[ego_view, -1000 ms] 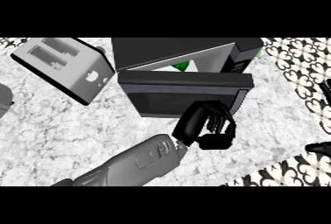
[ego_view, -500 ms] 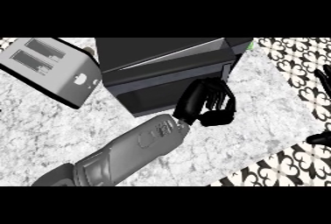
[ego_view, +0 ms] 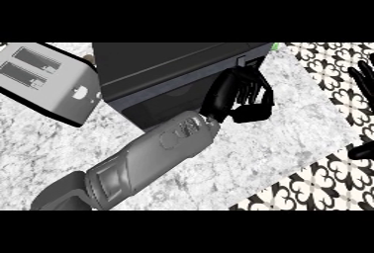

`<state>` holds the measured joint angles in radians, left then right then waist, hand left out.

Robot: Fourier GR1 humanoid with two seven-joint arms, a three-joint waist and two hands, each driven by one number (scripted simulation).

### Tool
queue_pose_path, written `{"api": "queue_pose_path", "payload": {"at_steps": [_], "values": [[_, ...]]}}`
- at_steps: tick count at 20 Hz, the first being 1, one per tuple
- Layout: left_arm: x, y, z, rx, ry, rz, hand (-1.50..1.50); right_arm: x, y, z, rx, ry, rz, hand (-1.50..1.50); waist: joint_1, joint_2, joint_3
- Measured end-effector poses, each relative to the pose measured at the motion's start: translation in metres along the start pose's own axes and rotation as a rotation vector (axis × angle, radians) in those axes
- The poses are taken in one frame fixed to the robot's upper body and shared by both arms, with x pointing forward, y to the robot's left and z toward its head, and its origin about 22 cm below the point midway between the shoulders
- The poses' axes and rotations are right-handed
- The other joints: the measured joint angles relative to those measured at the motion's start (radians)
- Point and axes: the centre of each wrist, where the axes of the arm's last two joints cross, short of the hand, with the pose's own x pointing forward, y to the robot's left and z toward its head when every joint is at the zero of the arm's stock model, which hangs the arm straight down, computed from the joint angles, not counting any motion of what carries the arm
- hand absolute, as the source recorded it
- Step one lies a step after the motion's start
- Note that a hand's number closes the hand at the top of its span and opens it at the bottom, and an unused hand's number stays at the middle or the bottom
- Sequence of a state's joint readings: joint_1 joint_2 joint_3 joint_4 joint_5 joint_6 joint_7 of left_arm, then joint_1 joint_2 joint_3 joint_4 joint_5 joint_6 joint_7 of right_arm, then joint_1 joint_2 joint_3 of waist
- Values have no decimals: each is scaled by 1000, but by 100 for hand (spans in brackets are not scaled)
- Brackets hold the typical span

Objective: Pick up the milk, place it into the microwave and close the microwave

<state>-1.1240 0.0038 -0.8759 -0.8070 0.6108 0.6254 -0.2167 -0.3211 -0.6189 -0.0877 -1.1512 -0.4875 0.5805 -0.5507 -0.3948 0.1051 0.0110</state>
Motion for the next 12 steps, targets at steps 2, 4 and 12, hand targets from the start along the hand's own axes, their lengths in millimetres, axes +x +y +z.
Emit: {"api": "queue_pose_path", "payload": {"at_steps": [2, 4, 12], "values": [[2, 3, -3, 11, -4, 0, 150, 2, 3, -6, 32, 1, -16, -150, -2, 2, 0], [5, 5, -4, 16, -23, 3, 150, 5, 5, -12, 63, 6, -25, -150, -6, 2, 0], [4, 7, -5, 31, -20, 8, 150, 29, 24, -49, 294, -13, -18, 150, -14, -1, 1]]}}
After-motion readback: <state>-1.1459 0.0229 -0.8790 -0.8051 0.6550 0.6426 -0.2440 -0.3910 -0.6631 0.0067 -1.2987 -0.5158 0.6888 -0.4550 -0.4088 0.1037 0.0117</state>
